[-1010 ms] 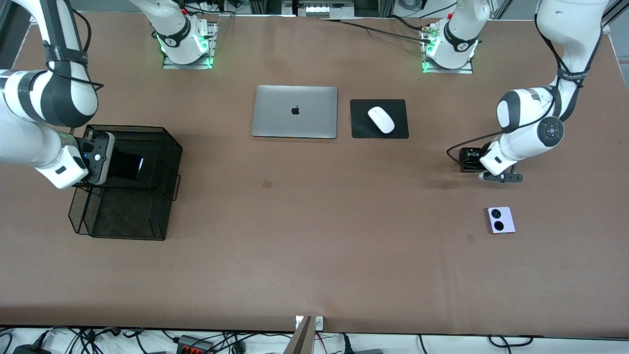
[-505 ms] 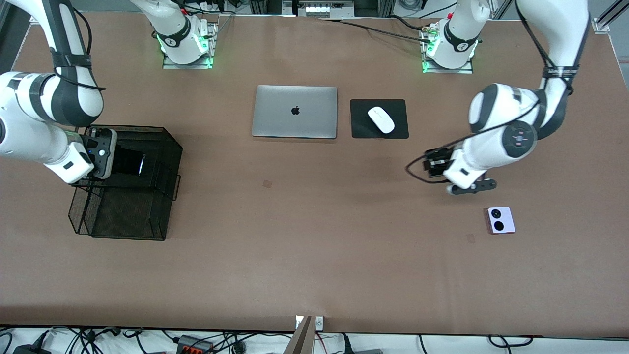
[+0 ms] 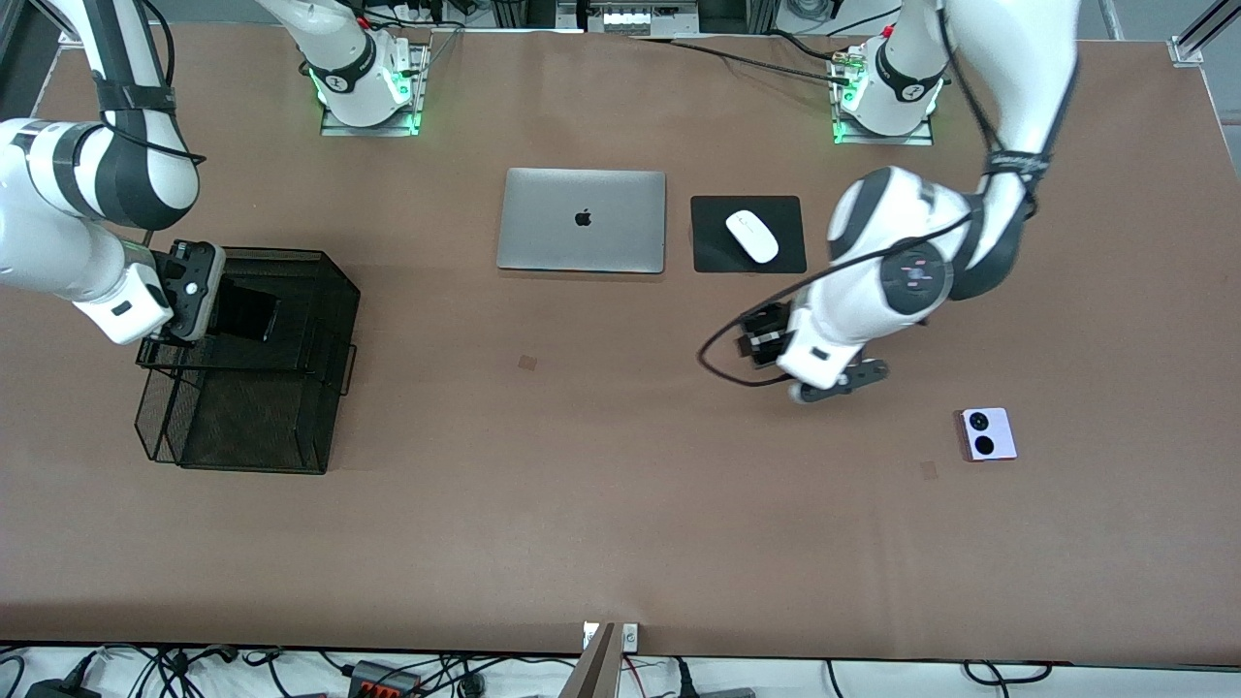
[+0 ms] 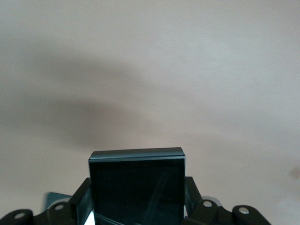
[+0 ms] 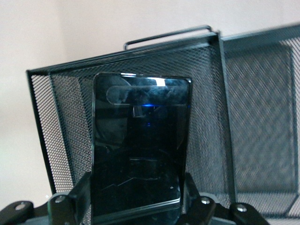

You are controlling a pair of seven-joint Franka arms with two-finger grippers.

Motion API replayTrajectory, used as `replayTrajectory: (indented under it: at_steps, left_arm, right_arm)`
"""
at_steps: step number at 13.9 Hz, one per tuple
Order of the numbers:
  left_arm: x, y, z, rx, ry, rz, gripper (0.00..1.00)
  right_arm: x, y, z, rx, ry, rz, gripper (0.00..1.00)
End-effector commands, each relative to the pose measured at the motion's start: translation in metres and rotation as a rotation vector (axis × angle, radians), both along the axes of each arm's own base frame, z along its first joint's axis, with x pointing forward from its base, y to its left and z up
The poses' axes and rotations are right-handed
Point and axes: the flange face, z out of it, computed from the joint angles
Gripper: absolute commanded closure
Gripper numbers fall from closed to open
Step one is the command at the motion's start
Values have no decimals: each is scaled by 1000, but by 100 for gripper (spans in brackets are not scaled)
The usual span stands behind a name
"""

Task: Place phones with both arms
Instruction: 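Carry the flip phone beside the laptop with the left gripper while the right gripper releases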

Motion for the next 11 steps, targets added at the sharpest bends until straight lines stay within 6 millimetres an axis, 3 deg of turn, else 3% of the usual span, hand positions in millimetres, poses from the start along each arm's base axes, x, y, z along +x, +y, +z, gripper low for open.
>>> replayTrajectory:
  at_steps: [1,4,9,11]
  left_arm:
    - [10,-69,-8,-22,13,58,39]
    - [8,-108,-15,-50,-27,78,39]
    - [-2,-151,-23,-112,-138,79,38]
    - [-9,-167,-35,-121,-147,122,38]
  right_arm:
    - [-5,-11,11,-28,-8,-256,67]
    - [2,-11,15,-67,-22,-517,69]
    - [13,-12,8,-130,-19,-918,69]
    - [15,-13,3,-153,-14,-1063,68]
